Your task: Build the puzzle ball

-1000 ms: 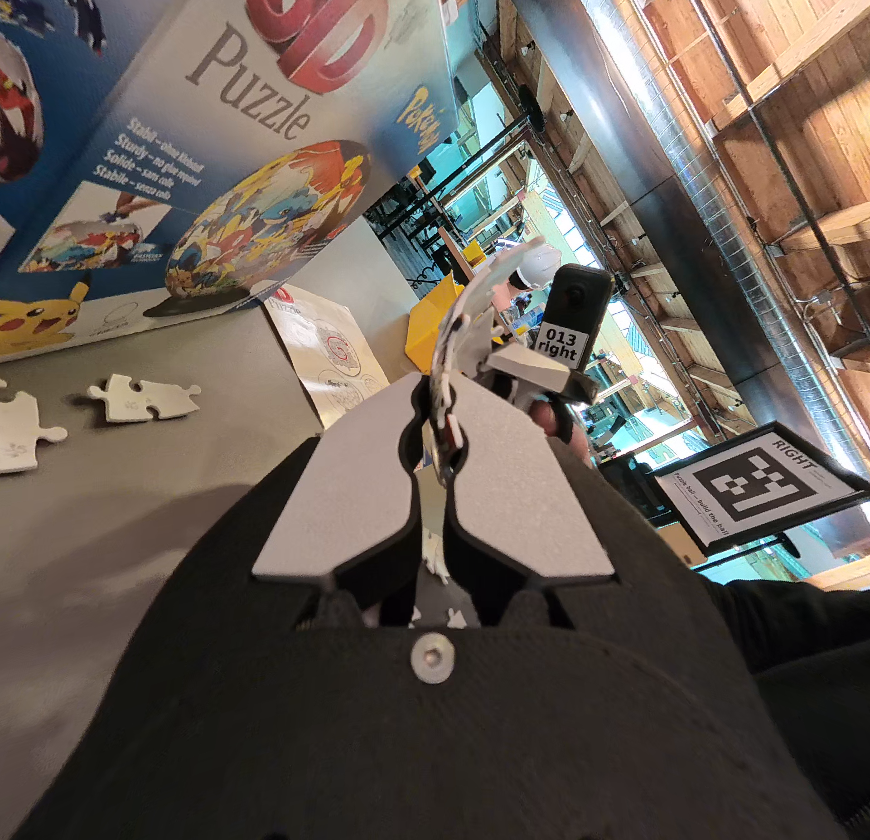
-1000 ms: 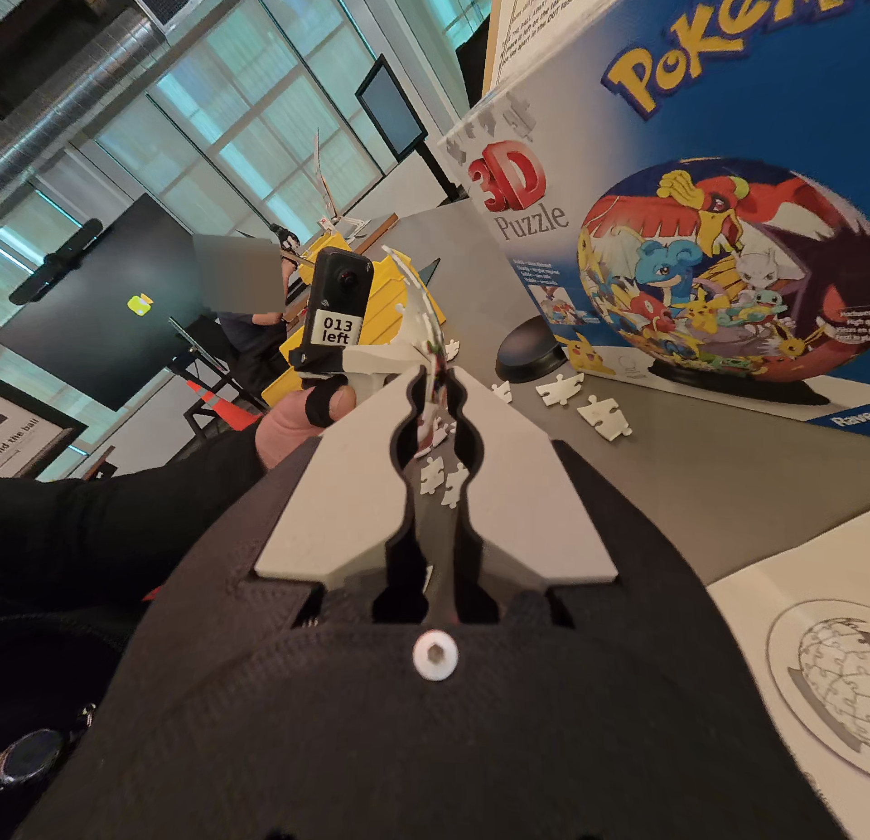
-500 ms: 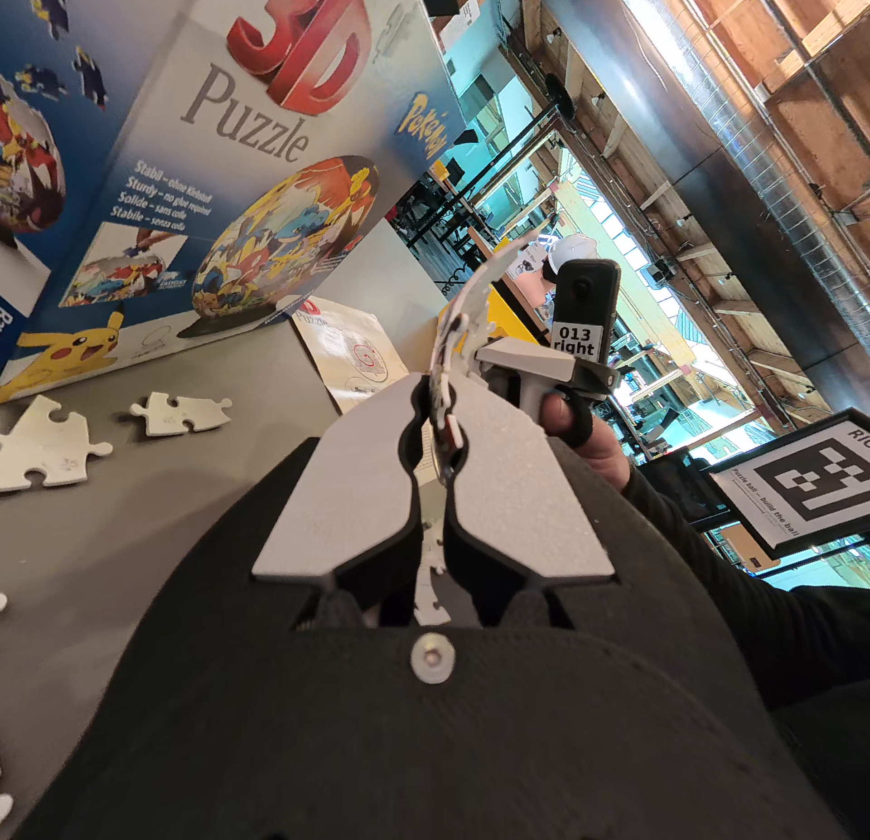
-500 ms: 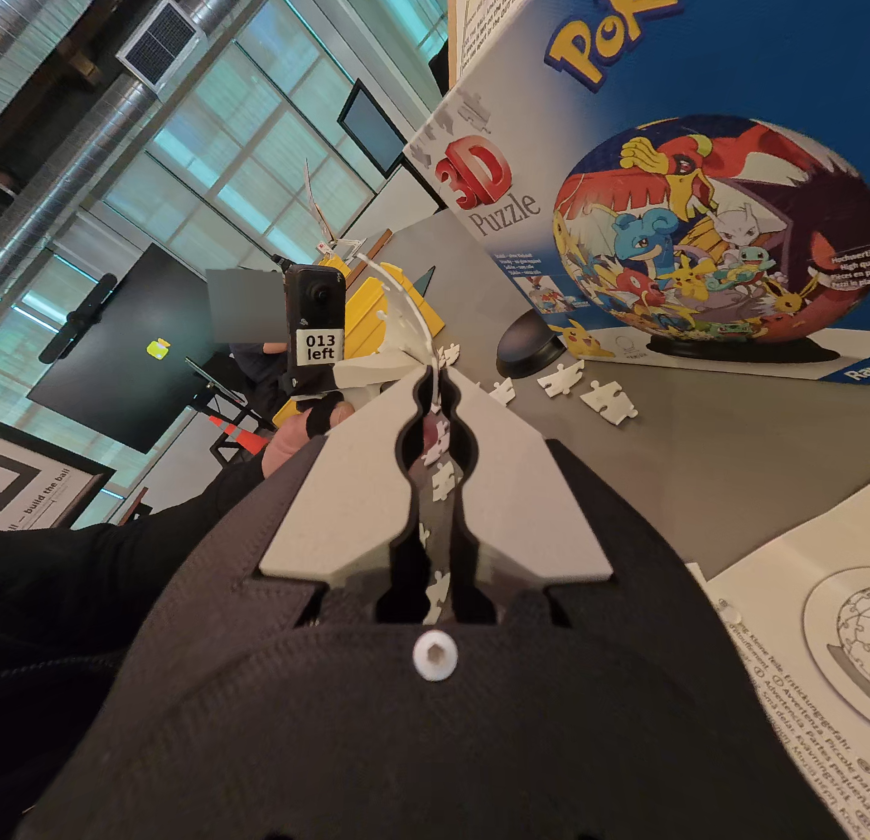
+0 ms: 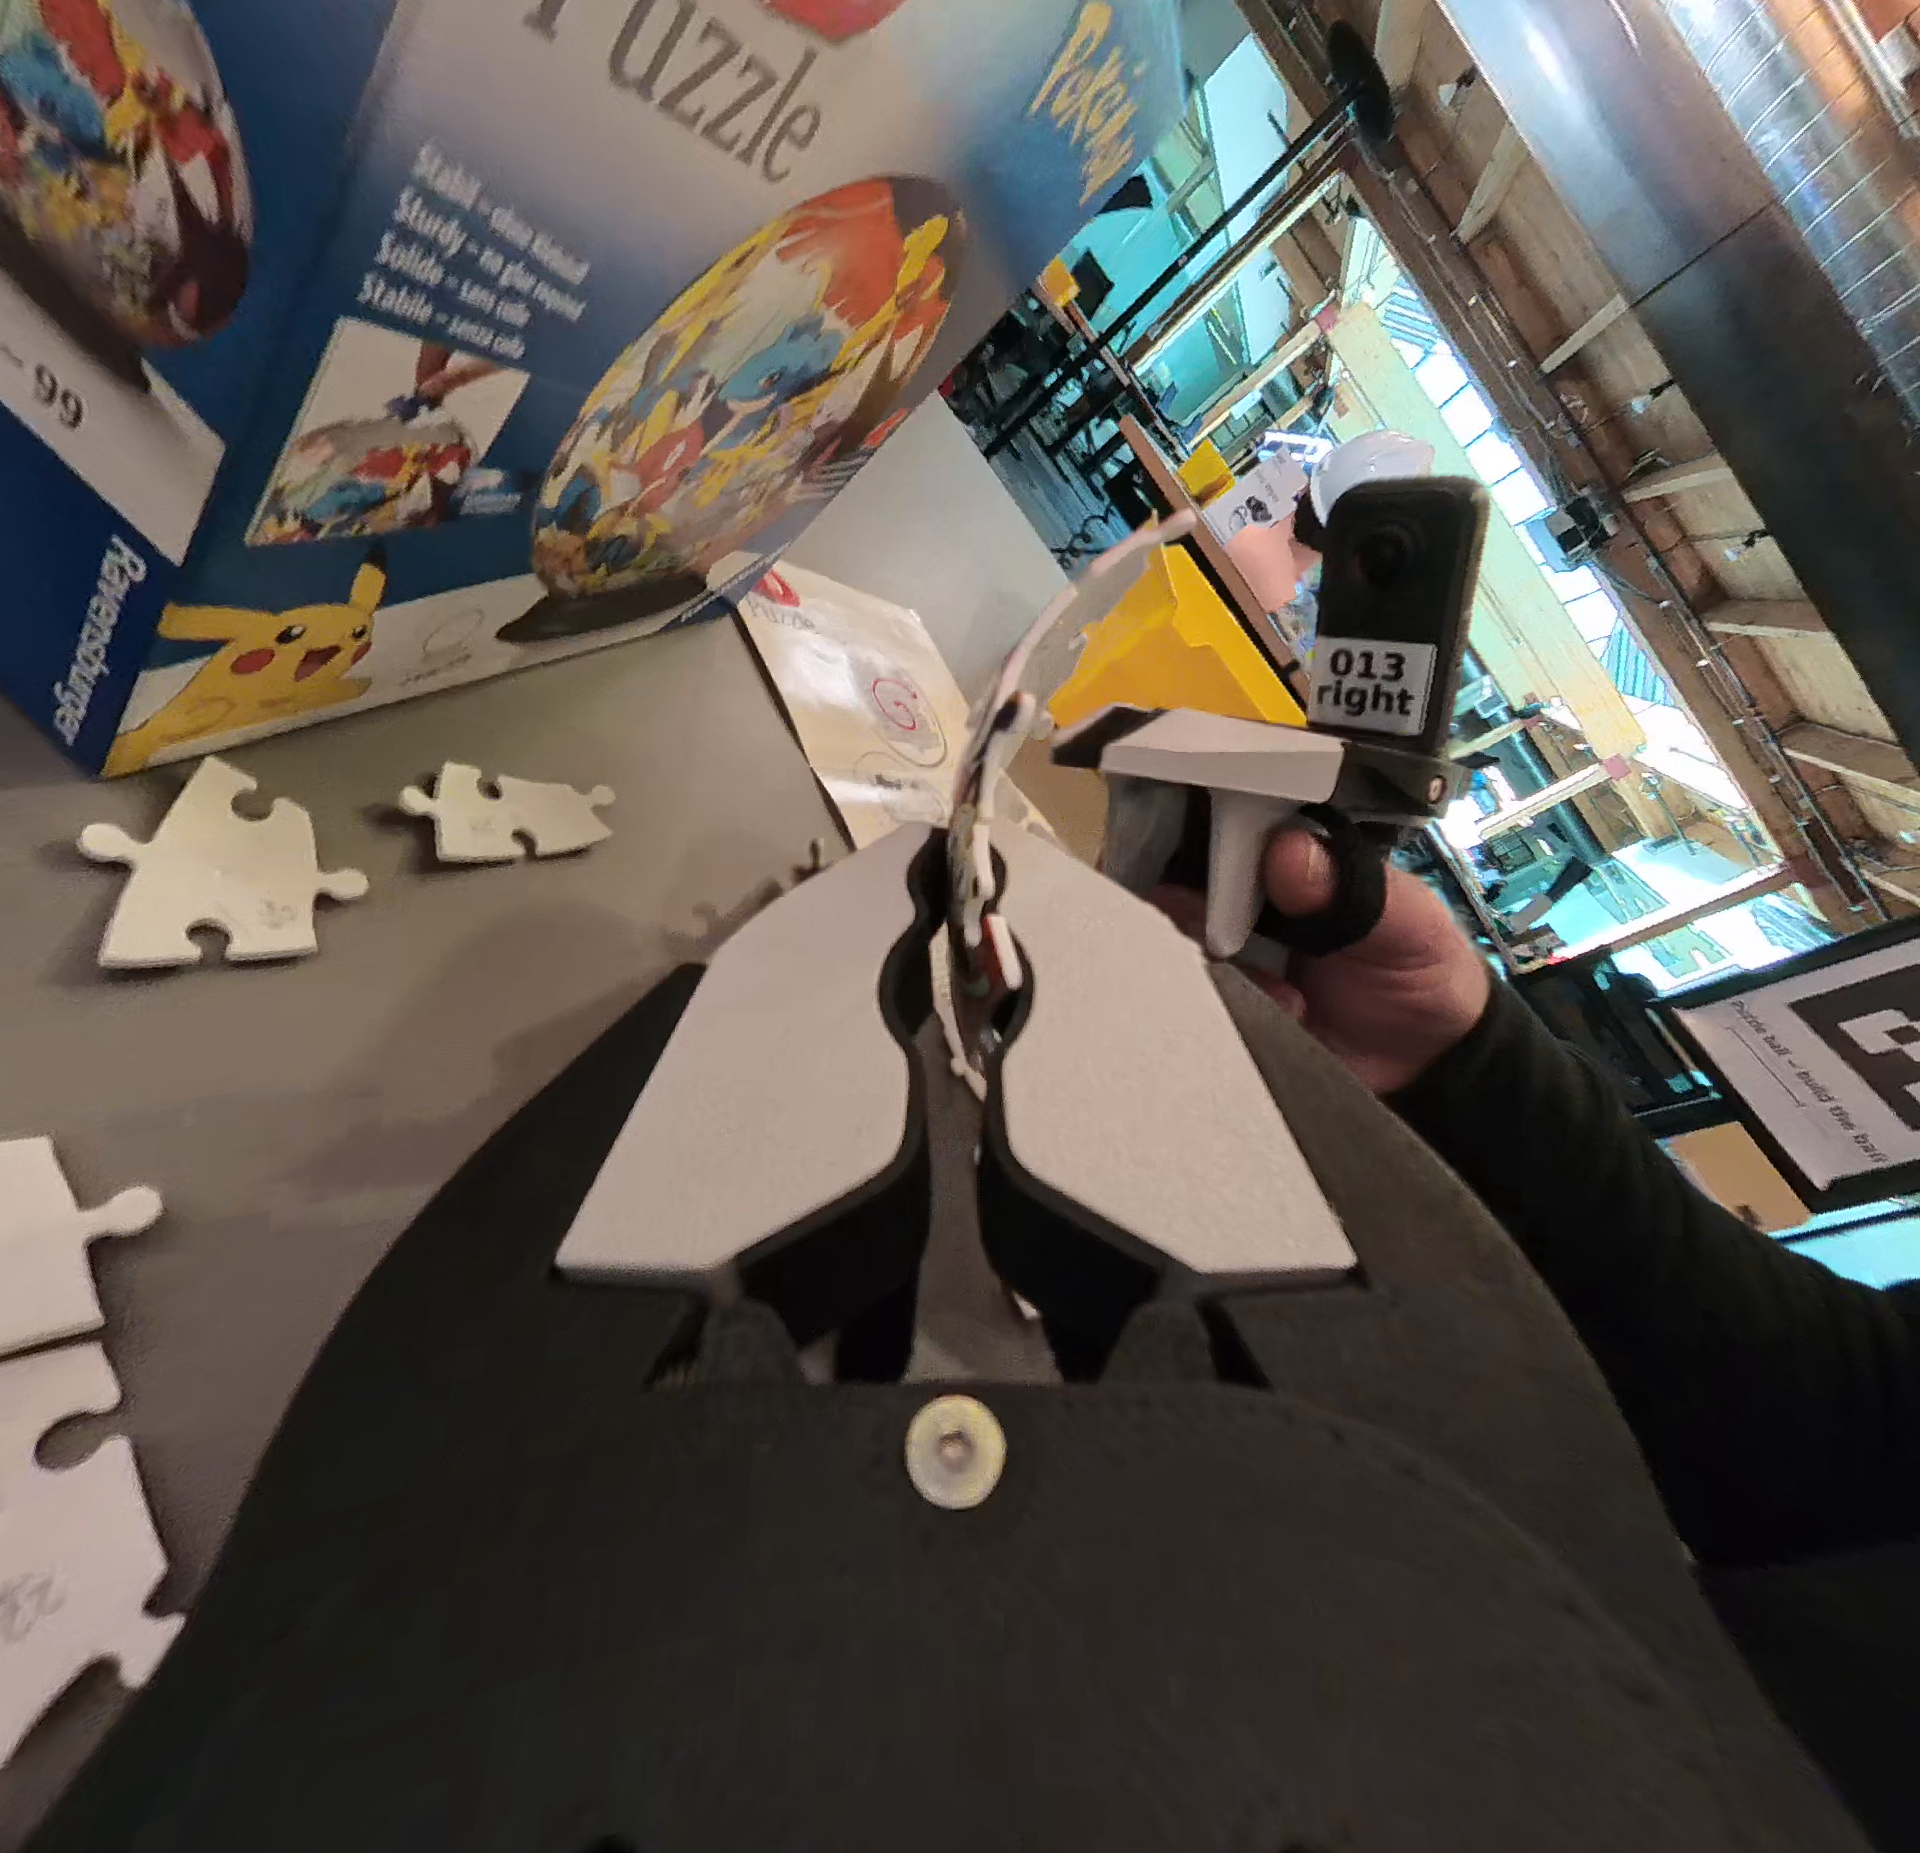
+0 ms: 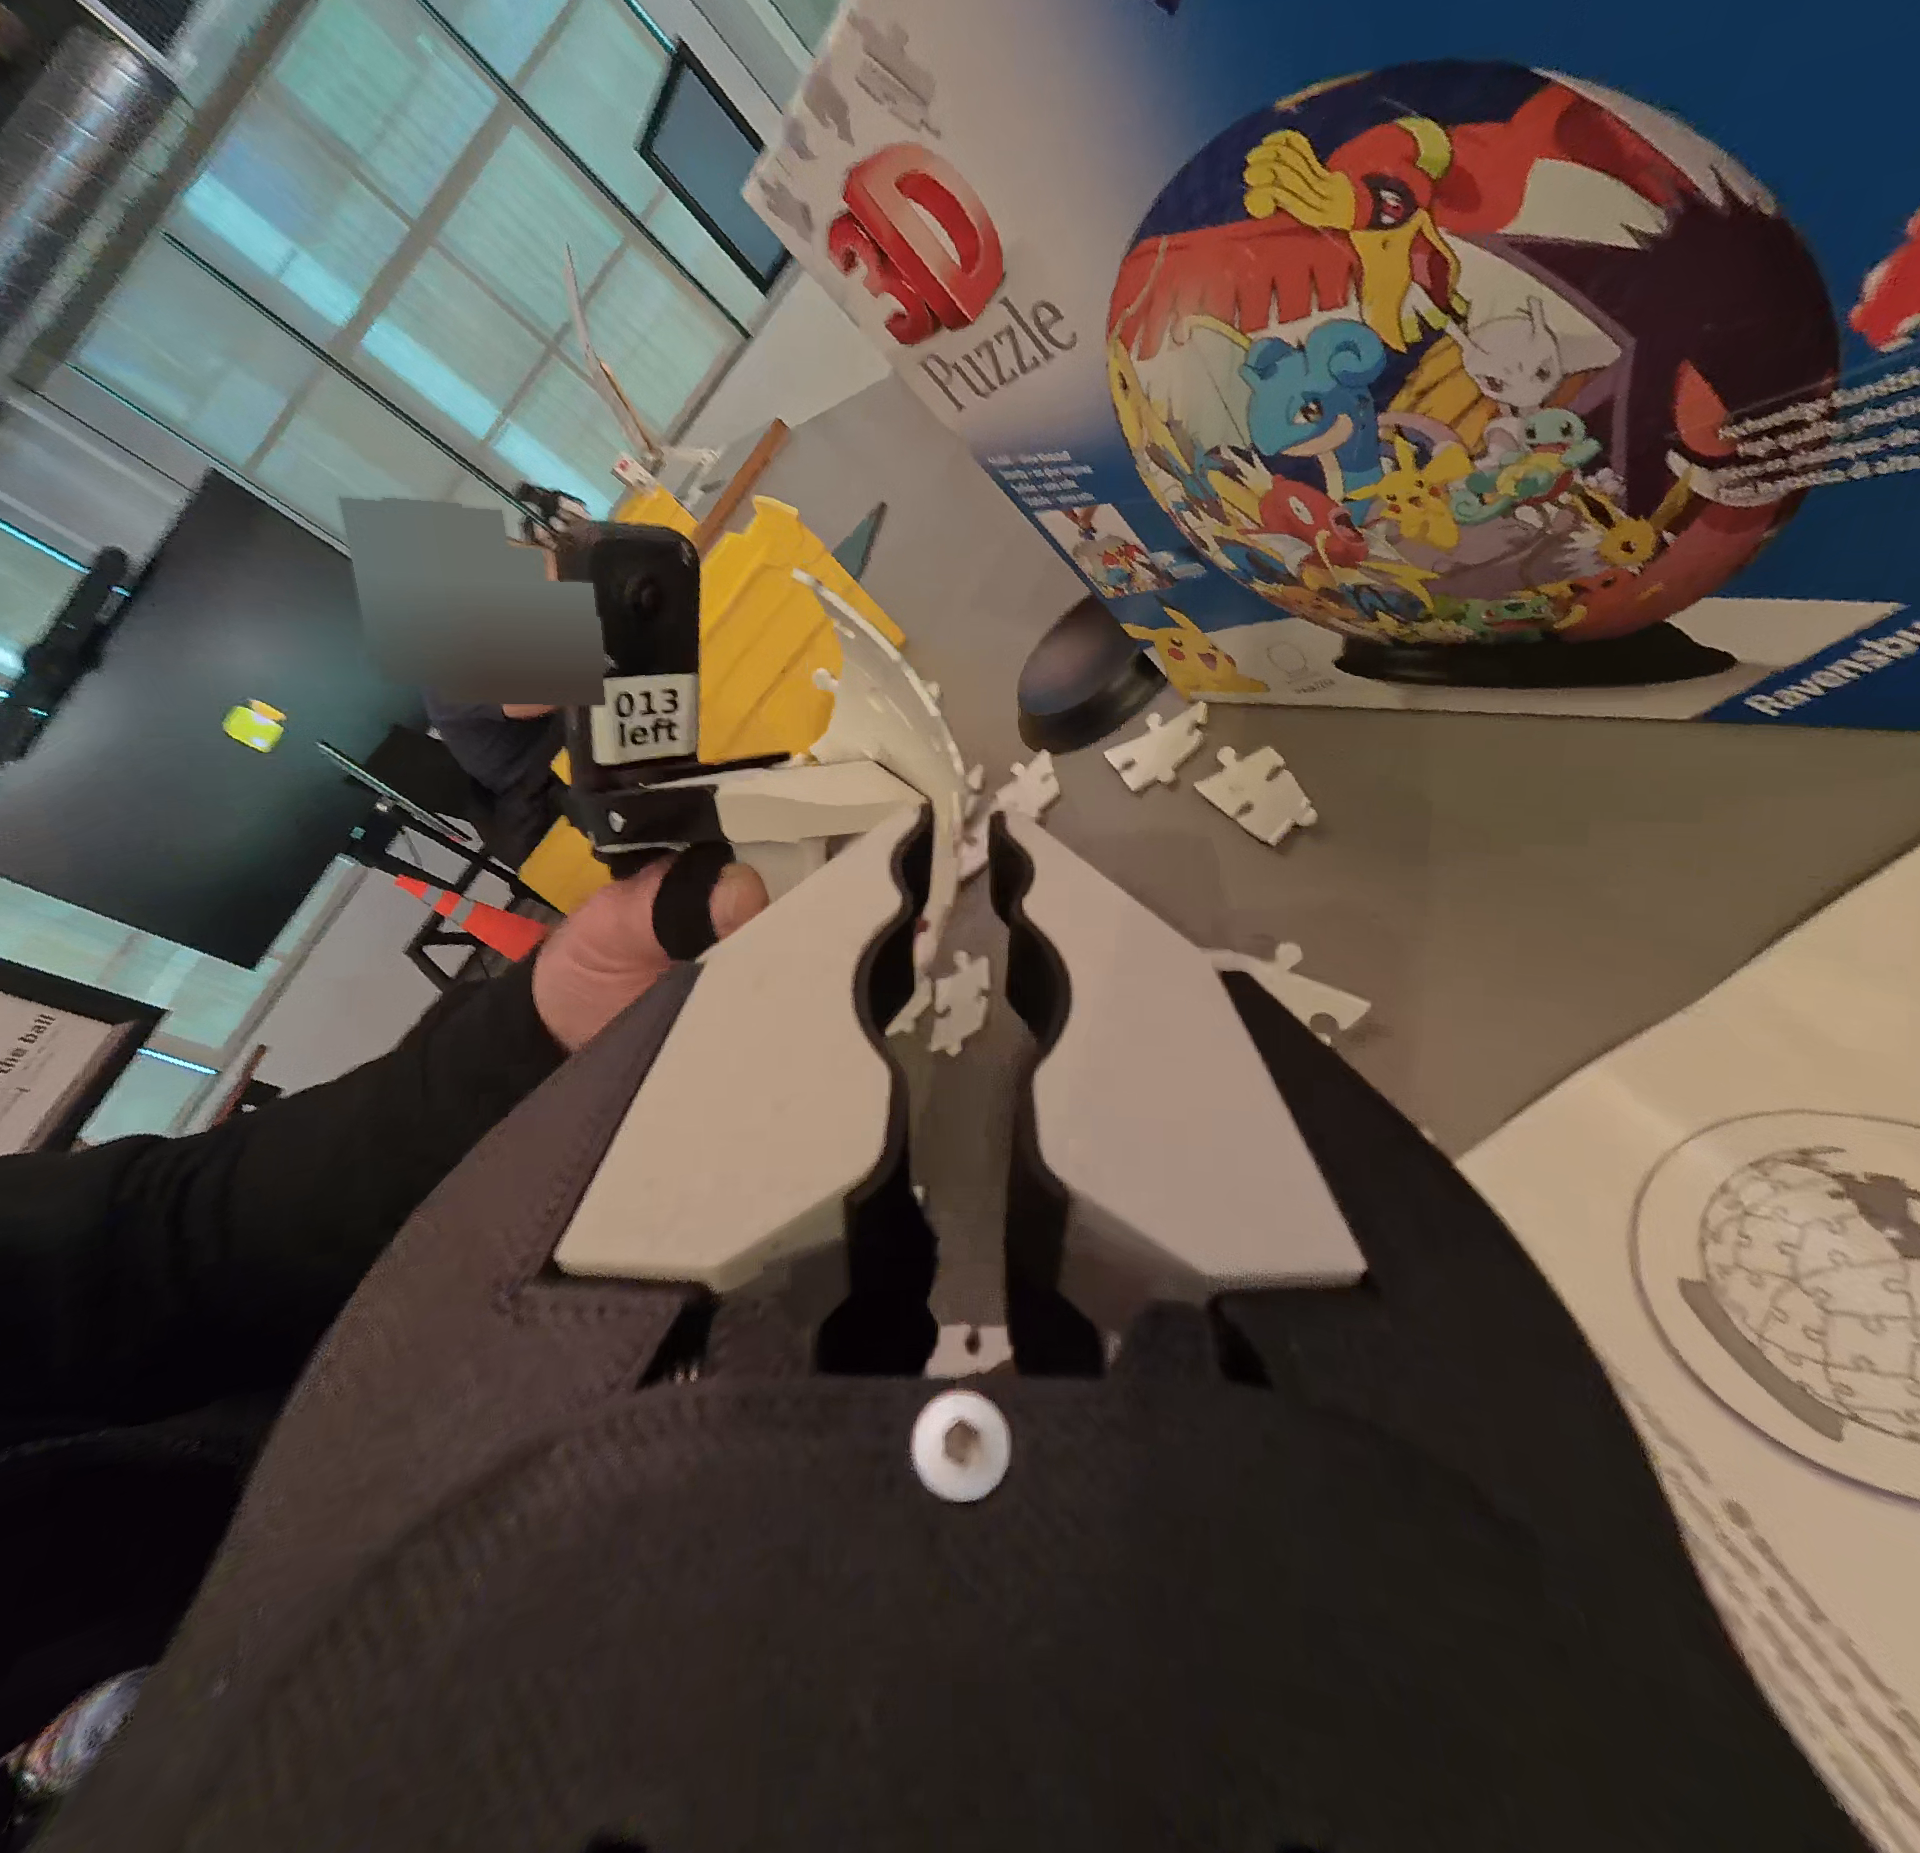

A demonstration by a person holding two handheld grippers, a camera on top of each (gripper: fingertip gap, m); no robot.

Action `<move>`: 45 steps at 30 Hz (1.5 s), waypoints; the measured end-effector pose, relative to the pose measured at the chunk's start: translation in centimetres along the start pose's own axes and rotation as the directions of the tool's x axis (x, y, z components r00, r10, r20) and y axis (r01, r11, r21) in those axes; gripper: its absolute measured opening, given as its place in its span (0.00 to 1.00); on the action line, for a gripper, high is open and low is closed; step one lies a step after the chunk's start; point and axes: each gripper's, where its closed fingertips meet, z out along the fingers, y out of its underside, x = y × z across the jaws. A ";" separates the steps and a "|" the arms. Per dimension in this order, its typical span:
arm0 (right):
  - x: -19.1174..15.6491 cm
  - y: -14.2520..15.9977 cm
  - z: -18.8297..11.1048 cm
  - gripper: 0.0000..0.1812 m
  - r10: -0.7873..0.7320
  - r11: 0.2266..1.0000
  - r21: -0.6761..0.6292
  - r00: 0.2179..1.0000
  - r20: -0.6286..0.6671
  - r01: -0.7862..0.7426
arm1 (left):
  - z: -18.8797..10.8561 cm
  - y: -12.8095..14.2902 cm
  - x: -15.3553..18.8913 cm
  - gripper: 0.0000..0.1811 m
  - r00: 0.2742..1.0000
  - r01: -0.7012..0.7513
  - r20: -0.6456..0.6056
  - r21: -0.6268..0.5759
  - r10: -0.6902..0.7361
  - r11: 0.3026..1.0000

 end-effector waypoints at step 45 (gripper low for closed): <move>-2.7 2.6 1.4 0.04 0.175 0.977 -0.166 0.949 0.262 -0.134 | -0.4 0.5 3.0 0.02 0.983 -0.048 -0.179 -0.063 0.036 0.997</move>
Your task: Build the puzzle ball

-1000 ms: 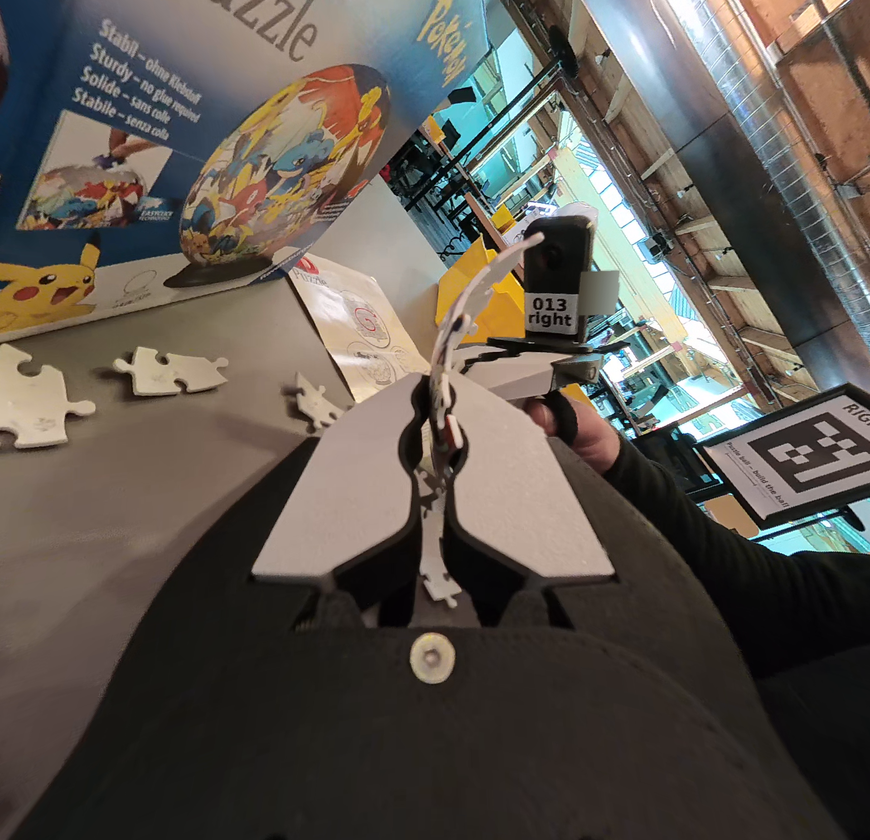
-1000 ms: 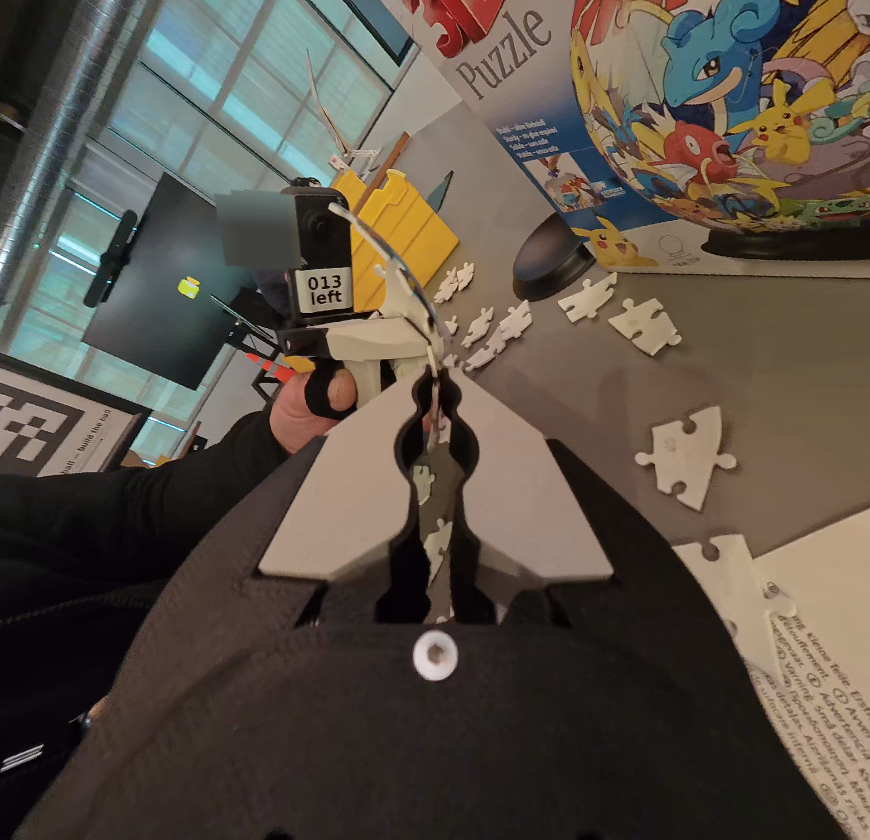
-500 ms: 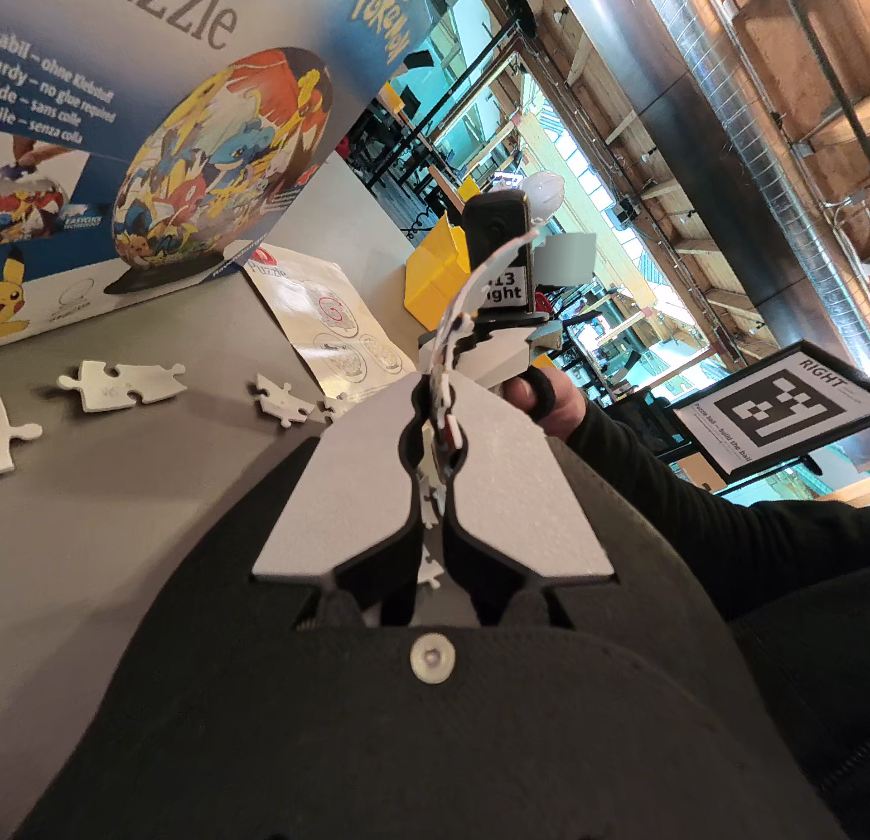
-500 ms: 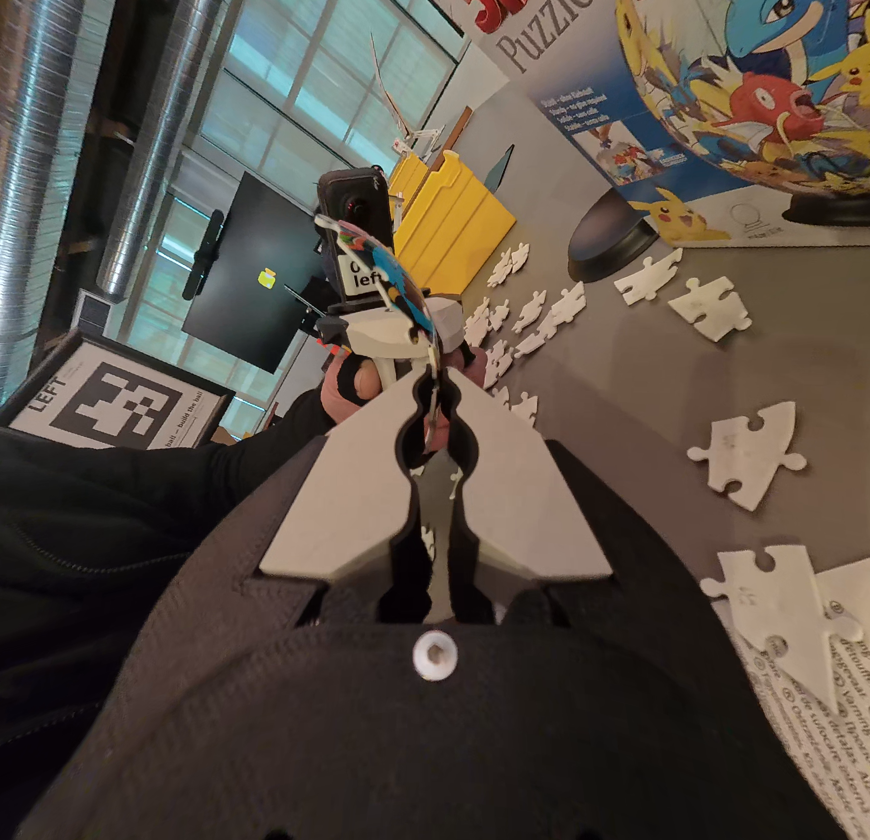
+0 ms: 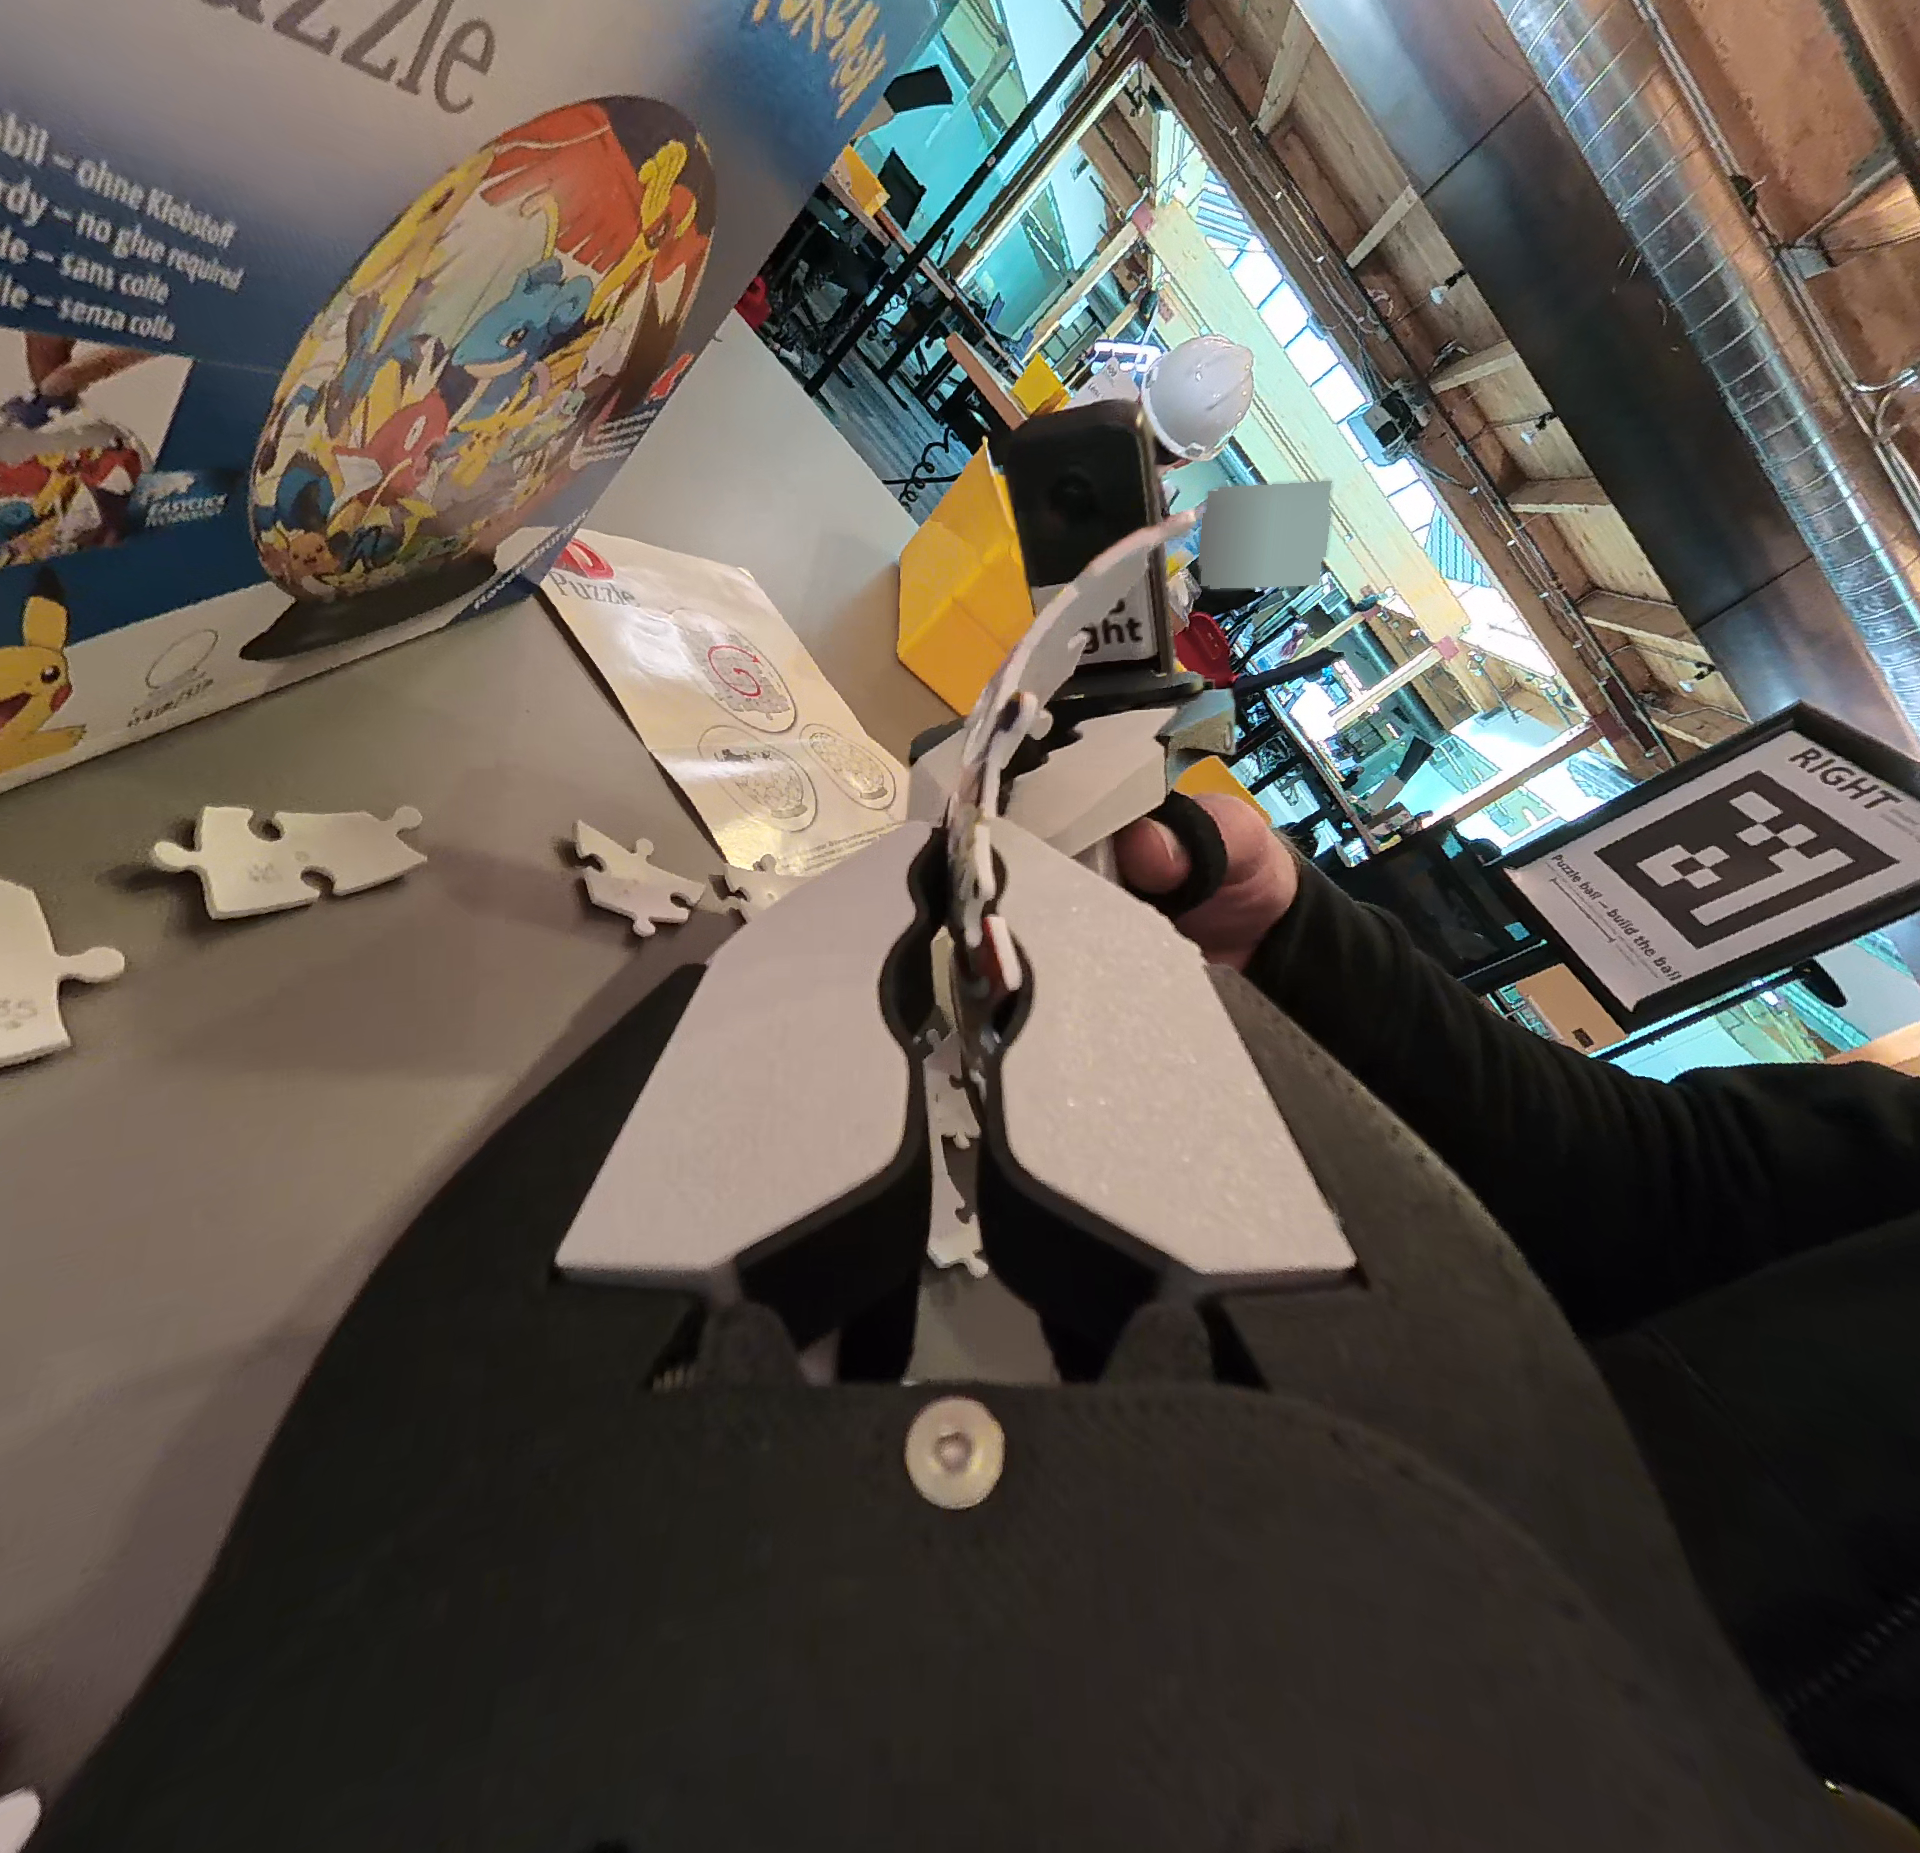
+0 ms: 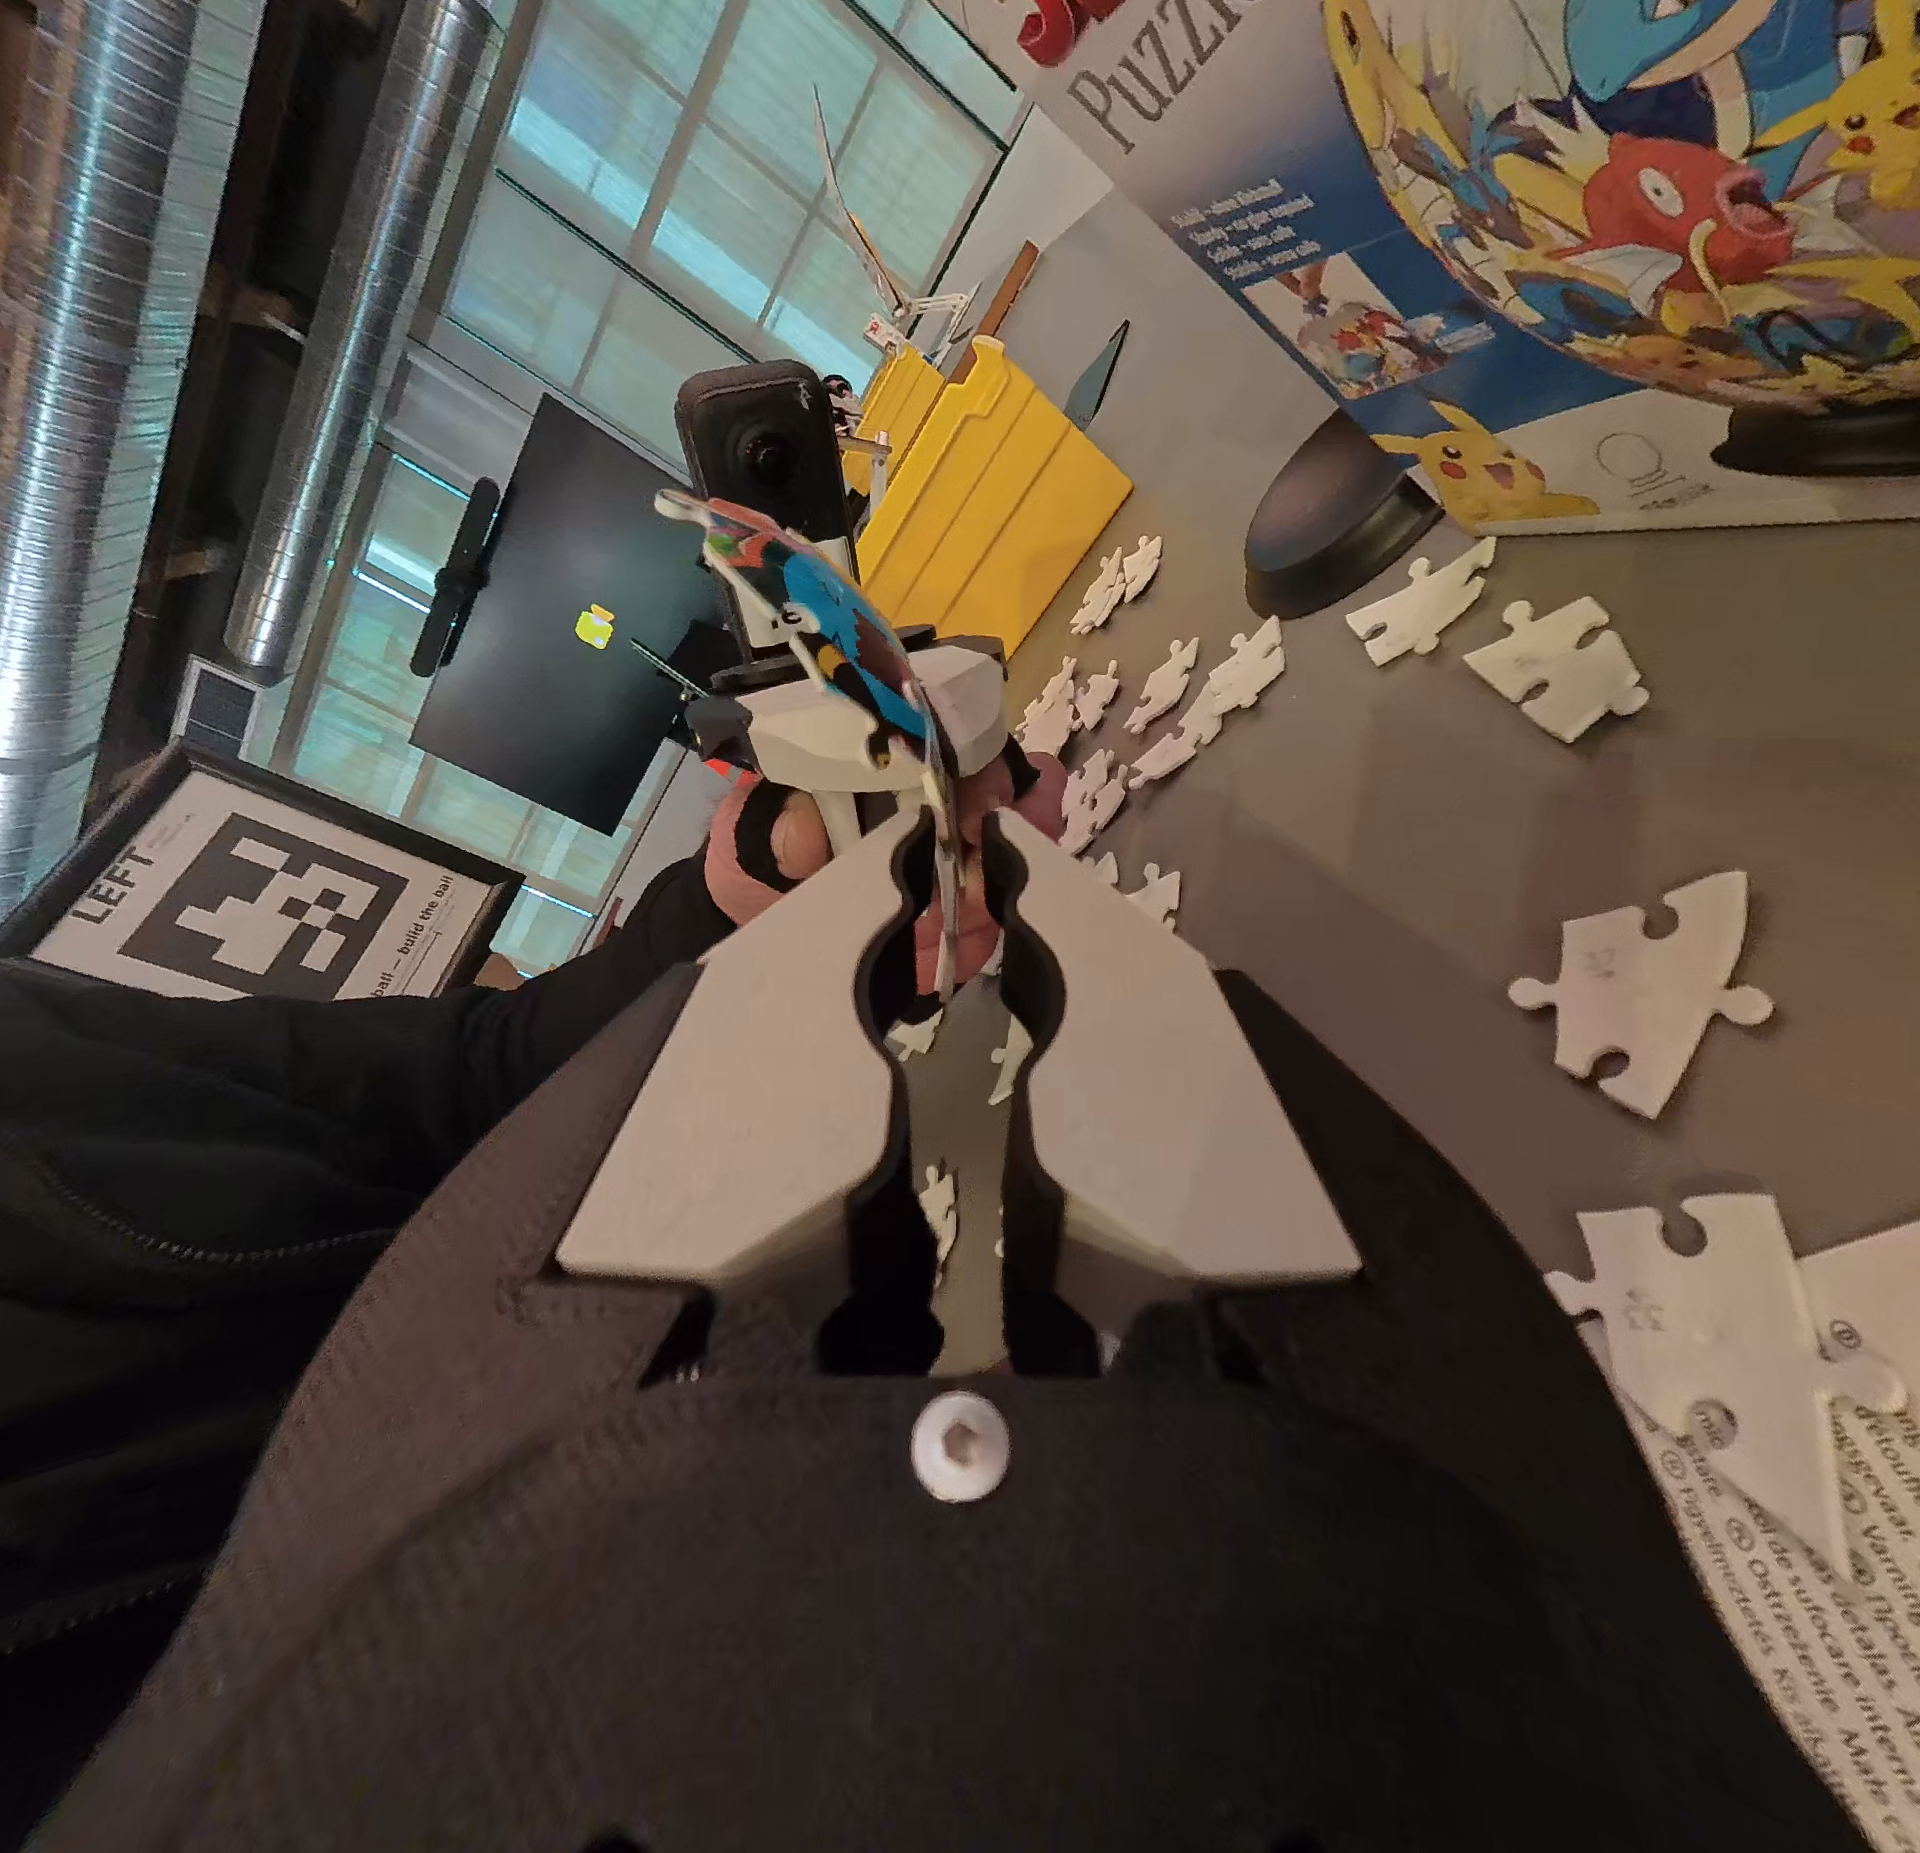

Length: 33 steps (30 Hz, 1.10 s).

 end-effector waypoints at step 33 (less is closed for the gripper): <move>1.1 -0.4 0.6 0.07 -0.105 0.992 0.053 0.980 -0.167 0.115 | -0.4 -0.1 -1.6 0.02 0.991 0.130 0.008 0.052 -0.130 0.990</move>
